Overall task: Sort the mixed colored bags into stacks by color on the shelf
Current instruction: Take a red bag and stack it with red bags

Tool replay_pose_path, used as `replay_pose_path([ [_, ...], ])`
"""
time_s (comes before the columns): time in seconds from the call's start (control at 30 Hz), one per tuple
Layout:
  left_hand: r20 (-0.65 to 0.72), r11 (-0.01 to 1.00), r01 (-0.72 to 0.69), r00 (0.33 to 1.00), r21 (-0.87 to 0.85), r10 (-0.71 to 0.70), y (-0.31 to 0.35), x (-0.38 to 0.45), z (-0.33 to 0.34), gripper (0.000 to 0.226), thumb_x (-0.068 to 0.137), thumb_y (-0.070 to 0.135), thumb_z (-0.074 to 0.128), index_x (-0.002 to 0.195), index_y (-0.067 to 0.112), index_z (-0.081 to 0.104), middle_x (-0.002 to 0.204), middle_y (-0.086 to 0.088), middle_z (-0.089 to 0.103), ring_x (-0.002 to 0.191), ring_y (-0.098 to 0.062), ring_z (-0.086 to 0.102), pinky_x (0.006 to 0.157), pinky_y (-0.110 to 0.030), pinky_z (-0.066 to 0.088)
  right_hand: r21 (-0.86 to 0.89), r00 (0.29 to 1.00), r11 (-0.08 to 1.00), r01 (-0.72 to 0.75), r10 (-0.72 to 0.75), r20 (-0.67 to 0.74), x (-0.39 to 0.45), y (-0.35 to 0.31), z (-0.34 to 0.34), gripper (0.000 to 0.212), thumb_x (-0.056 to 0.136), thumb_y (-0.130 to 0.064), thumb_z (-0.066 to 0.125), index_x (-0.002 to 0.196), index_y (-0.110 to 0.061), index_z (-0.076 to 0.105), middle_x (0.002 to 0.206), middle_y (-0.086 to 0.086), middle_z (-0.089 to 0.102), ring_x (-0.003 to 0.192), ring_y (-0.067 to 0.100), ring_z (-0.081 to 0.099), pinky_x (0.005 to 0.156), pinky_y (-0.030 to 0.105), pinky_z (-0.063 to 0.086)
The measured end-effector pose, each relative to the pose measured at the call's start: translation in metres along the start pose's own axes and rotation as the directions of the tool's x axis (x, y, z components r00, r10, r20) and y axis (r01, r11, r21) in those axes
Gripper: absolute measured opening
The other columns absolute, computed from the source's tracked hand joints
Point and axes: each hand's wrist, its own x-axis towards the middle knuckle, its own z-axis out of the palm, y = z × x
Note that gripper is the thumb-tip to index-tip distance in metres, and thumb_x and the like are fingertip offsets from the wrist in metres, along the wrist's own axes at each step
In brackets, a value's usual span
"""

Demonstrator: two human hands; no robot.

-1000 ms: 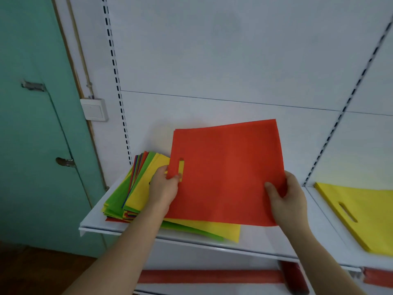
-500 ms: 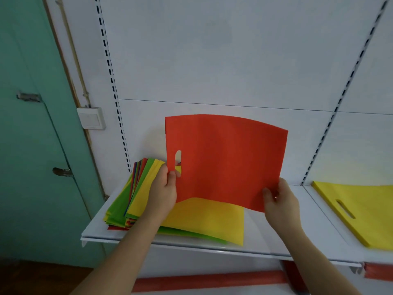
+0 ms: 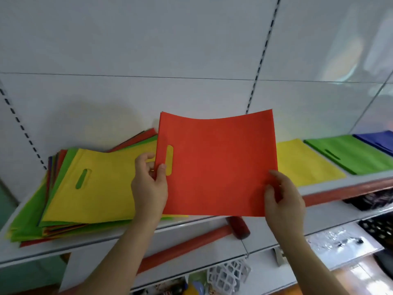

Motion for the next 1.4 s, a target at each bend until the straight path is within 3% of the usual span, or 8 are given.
replay_pose_path([
  [0.07, 0.061, 0.999, -0.043, 0.997, 0.021, 0.042, 0.010, -0.017, 0.028, 0.022, 0.100, 0.018, 0.068, 0.113, 0.032, 0.057, 0.095, 0.018, 0.068, 0.087, 0.003, 0.065, 0.072, -0.018, 0.047, -0.059, 1.000, 0.998, 0.019, -0.020, -0.016, -0.003, 0.022, -0.028, 0.042, 0.099, -0.013, 0.056, 0.134, -0.035, 0.062, 0.116, -0.018, 0.063, 0.100, 0.004, 0.058, 0.087, 0.026, 0.044],
  [0.2, 0.185, 0.992, -0.123, 0.976, 0.025, 0.116, 0.038, -0.056, 0.090, 0.015, 0.101, 0.011, 0.064, 0.109, 0.022, 0.068, 0.101, 0.008, 0.072, 0.092, -0.011, 0.066, 0.083, -0.029, 0.050, -0.089, 0.994, 0.992, -0.086, 0.079, -0.082, 0.001, 0.073, -0.089, 0.046, 0.098, -0.007, 0.060, 0.135, -0.034, 0.063, 0.120, -0.018, 0.063, 0.102, 0.007, 0.061, 0.088, 0.029, 0.047],
  [0.47, 0.366, 0.970, -0.240, 0.901, -0.029, 0.233, 0.119, -0.143, 0.243, 0.020, 0.103, 0.014, 0.060, 0.120, 0.022, 0.066, 0.115, 0.013, 0.067, 0.103, -0.006, 0.063, 0.084, 0.002, 0.036, -0.187, 0.970, 0.967, -0.170, 0.131, -0.203, 0.029, 0.184, -0.224, 0.046, 0.096, -0.005, 0.061, 0.137, -0.027, 0.062, 0.120, -0.015, 0.060, 0.106, 0.007, 0.057, 0.090, 0.030, 0.043],
  [0.67, 0.470, 0.952, -0.284, 0.829, -0.115, 0.304, 0.171, -0.210, 0.364, 0.032, 0.101, 0.005, 0.061, 0.130, 0.015, 0.066, 0.123, 0.004, 0.066, 0.112, -0.013, 0.063, 0.096, -0.027, 0.049, -0.260, 0.940, 0.924, -0.280, 0.210, -0.268, 0.054, 0.265, -0.319, 0.048, 0.098, -0.008, 0.061, 0.143, -0.021, 0.059, 0.129, -0.007, 0.061, 0.114, 0.015, 0.060, 0.093, 0.031, 0.044],
  [0.87, 0.571, 0.934, -0.324, 0.742, -0.152, 0.351, 0.201, -0.254, 0.480, 0.035, 0.102, 0.006, 0.059, 0.135, 0.017, 0.063, 0.121, 0.015, 0.058, 0.112, 0.000, 0.054, 0.091, -0.003, 0.036, -0.297, 0.903, 0.886, -0.356, 0.245, -0.353, 0.083, 0.336, -0.377, 0.045, 0.098, -0.005, 0.061, 0.143, -0.014, 0.060, 0.129, -0.003, 0.062, 0.114, 0.016, 0.060, 0.093, 0.032, 0.047],
  [1.07, 0.636, 0.938, -0.258, 0.689, -0.233, 0.348, 0.227, -0.289, 0.616, 0.039, 0.101, 0.007, 0.058, 0.137, 0.021, 0.062, 0.123, 0.017, 0.058, 0.112, 0.006, 0.051, 0.091, -0.003, 0.034, -0.339, 0.874, 0.847, -0.410, 0.259, -0.410, 0.135, 0.411, -0.436, 0.049, 0.097, -0.003, 0.061, 0.143, -0.018, 0.060, 0.120, -0.004, 0.061, 0.104, 0.014, 0.059, 0.086, 0.031, 0.044],
  [1.3, 0.695, 0.925, -0.214, 0.612, -0.314, 0.377, 0.285, -0.327, 0.764, 0.041, 0.101, 0.007, 0.059, 0.140, 0.018, 0.062, 0.127, 0.010, 0.062, 0.112, 0.002, 0.052, 0.097, -0.023, 0.042, -0.399, 0.828, 0.787, -0.470, 0.237, -0.508, 0.202, 0.490, -0.509, 0.061, 0.099, -0.005, 0.058, 0.153, -0.031, 0.049, 0.119, -0.003, 0.057, 0.090, 0.006, 0.048, 0.080, 0.035, 0.047],
  [1.4, 0.712, 0.922, -0.214, 0.588, -0.322, 0.385, 0.308, -0.348, 0.816, 0.041, 0.101, 0.006, 0.058, 0.141, 0.017, 0.061, 0.126, 0.011, 0.059, 0.108, 0.005, 0.048, 0.095, -0.021, 0.040, -0.400, 0.797, 0.758, -0.515, 0.252, -0.549, 0.220, 0.523, -0.537, 0.062, 0.099, -0.004, 0.057, 0.155, -0.028, 0.047, 0.118, 0.001, 0.057, 0.091, 0.014, 0.052, 0.077, 0.038, 0.050],
])
